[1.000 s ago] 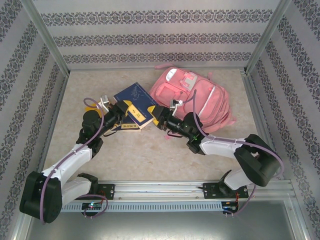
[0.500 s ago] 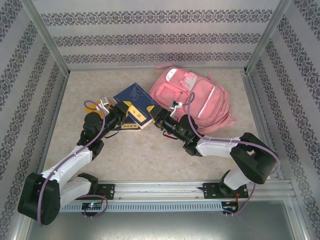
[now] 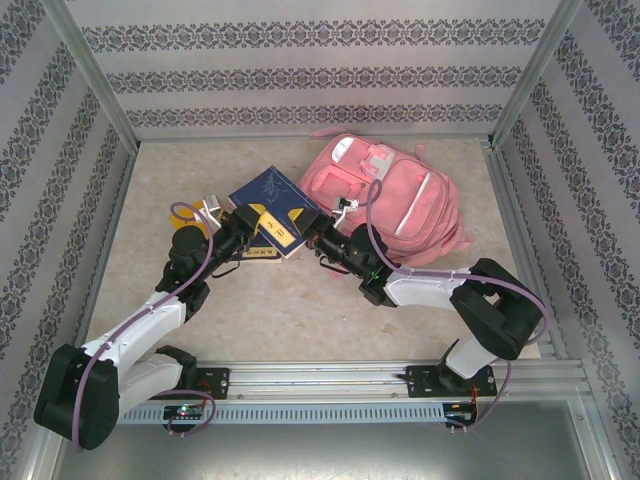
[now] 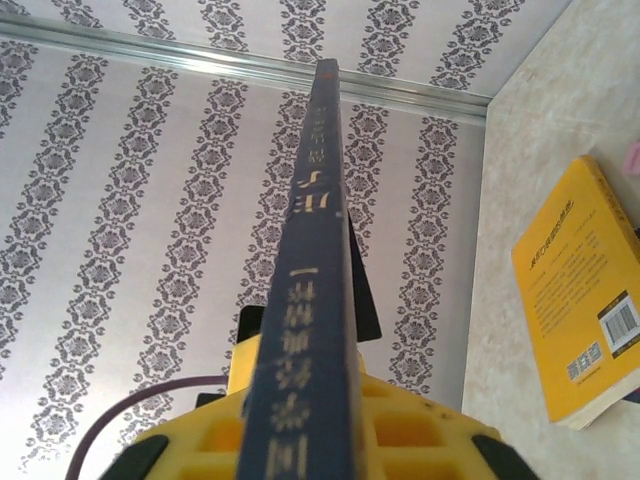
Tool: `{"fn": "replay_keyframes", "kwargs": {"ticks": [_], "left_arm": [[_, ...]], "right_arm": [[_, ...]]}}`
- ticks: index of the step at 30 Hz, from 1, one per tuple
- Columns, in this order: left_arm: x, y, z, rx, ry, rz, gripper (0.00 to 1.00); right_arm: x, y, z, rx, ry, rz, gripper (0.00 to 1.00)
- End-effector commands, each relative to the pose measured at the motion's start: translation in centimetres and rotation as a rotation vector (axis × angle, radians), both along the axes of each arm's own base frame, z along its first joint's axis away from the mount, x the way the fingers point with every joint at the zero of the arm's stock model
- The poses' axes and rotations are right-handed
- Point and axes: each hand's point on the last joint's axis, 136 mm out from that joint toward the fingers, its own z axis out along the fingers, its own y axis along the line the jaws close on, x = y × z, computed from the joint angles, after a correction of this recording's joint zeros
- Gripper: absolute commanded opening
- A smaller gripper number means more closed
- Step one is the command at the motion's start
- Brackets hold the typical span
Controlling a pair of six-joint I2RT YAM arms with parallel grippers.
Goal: Pack the student bag
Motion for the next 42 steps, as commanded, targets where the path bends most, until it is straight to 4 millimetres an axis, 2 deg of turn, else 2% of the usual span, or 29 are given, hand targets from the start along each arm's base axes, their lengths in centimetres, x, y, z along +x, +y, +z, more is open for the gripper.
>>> {"fn": "replay_keyframes", "kwargs": {"ticks": [1, 5, 8, 12, 16, 20, 26, 30, 32, 35, 39, 42], "left_arm": [[-0.2, -0.3, 0.6, 0.047, -0.033, -0.006, 0.17], [-0.4, -0.4, 0.5, 0.136, -0.036, -0.023, 0.36], [-0.5, -0.3, 0.0, 0.203, -0.02, -0.024, 0.49], [-0.4, -0.6, -0.6, 0.365, 0.021, -0.068, 0.53], [0.3, -1.7, -0.6, 0.551, 0.031, -0.155, 0.53], [1.8, -5.3, -0.5, 0.71, 0.013, -0.296, 0.53], [4.8, -13.1, -1.7, 0.916, -0.028, -0.497, 0.53], [6.7, -18.4, -3.5, 1.01, -0.049, -0.595, 0.53], [7.8, -20.7, -4.3, 0.987, -0.057, -0.628, 0.53], [9.8, -23.0, -5.7, 0.967, -0.035, -0.654, 0.53], [11.9, -25.3, -6.8, 0.958, -0.031, -0.671, 0.51], [12.3, -27.1, -7.8, 0.989, -0.034, -0.689, 0.51]], "right_arm": [[-0.3, -0.3, 1.1, -0.016, -0.037, -0.026, 0.08], [0.1, -1.7, -0.2, -0.08, -0.013, -0.052, 0.0], [0.6, -3.3, -1.3, -0.128, 0.009, -0.06, 0.0], [1.7, -7.9, -2.4, -0.209, 0.038, -0.121, 0.0], [2.0, -14.0, -2.9, -0.467, 0.088, -0.229, 0.0], [1.3, -19.5, -1.2, -0.733, 0.069, -0.322, 0.0], [-0.1, -26.3, -1.1, -0.94, 0.185, -0.488, 0.0], [-1.7, -30.6, -1.0, -1.062, 0.269, -0.648, 0.0], [-2.3, -32.1, -1.0, -1.093, 0.291, -0.709, 0.0], [-2.9, -33.8, -1.2, -1.098, 0.328, -0.76, 0.0], [-2.8, -34.5, -1.8, -1.06, 0.344, -0.757, 0.0], [-2.6, -34.6, -2.3, -1.016, 0.348, -0.74, 0.0]]}}
